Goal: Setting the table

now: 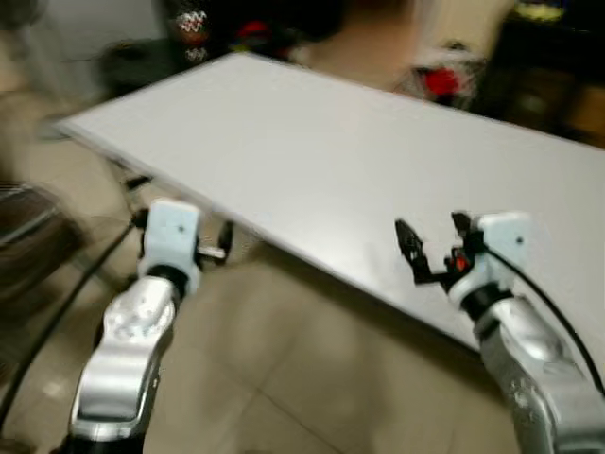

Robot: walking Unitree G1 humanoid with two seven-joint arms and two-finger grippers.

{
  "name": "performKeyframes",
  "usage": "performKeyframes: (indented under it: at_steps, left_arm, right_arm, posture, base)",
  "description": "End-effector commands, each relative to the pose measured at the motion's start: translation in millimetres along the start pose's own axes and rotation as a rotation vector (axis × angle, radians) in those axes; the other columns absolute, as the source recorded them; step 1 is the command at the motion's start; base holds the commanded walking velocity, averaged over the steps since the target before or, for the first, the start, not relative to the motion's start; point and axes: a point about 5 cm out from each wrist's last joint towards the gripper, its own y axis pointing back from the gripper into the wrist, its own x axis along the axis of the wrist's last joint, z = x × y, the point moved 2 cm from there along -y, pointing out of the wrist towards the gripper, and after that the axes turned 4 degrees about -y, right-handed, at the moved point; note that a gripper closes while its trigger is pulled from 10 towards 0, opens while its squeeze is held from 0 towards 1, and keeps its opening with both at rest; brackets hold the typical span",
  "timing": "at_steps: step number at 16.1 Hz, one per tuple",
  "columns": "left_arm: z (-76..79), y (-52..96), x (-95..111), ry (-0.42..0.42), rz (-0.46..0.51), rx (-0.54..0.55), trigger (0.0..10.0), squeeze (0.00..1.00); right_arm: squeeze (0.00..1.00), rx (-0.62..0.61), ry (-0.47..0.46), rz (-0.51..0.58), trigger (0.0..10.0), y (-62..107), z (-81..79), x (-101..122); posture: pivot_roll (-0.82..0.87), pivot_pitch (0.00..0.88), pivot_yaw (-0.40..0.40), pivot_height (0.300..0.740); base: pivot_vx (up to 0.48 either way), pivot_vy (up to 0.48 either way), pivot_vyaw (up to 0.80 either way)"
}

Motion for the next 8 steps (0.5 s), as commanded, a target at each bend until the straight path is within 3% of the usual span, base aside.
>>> performKeyframes:
  at_steps: [1,8]
  left_arm:
    - [4.4,0.2,3.1,-0.002,0.009,-0.008,10.0,0.00]
    - [2.3,-2.0,1.8,-0.014,0.000,-0.017,10.0,0.00]
  right_arm:
    - [0.00,-0.025,0.002,-0.016,10.0,0.4,7.1,-4.5]
    - [0.00,-0.037,-0.019,-0.029,10.0,4.0,6.5,-12.6]
  posture:
    - [0.01,0.000,0.042,0.740]
    - [0.00,0.000,0.075,0.740]
  base:
    - [0.000,0.382,0.55]
    - [0.000,0.382,0.55]
